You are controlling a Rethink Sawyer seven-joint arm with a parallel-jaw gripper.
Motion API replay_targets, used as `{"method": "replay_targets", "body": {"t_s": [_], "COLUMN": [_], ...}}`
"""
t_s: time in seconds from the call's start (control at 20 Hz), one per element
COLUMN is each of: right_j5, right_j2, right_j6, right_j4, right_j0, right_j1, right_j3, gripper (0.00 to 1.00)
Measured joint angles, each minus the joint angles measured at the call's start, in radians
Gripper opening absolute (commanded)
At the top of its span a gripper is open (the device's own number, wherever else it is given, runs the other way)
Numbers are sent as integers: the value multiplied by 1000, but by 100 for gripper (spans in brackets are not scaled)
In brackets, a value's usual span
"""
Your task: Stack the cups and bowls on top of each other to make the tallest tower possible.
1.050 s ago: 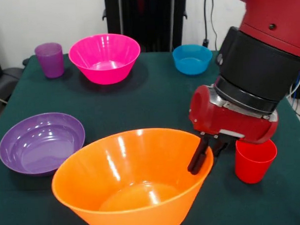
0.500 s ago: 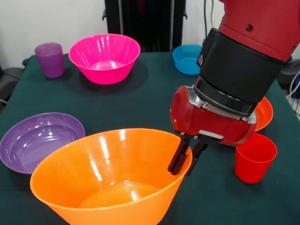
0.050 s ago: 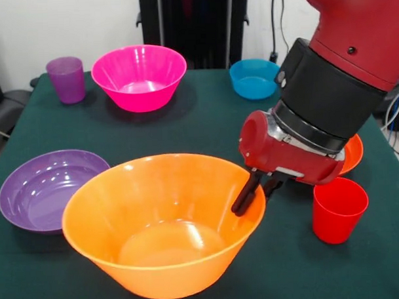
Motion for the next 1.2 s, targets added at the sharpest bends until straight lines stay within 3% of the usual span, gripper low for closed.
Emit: {"method": "replay_targets", "body": {"t_s": [0.45,1.2], "right_j5": [39,39], "right_j2": [-1,-1], "right_j6": [0,0], "right_j4": [-1,-2], "right_j0": [15,-21], "right_j1": [15,60], "right_j3": [0,-19], "gripper": [0,0]}}
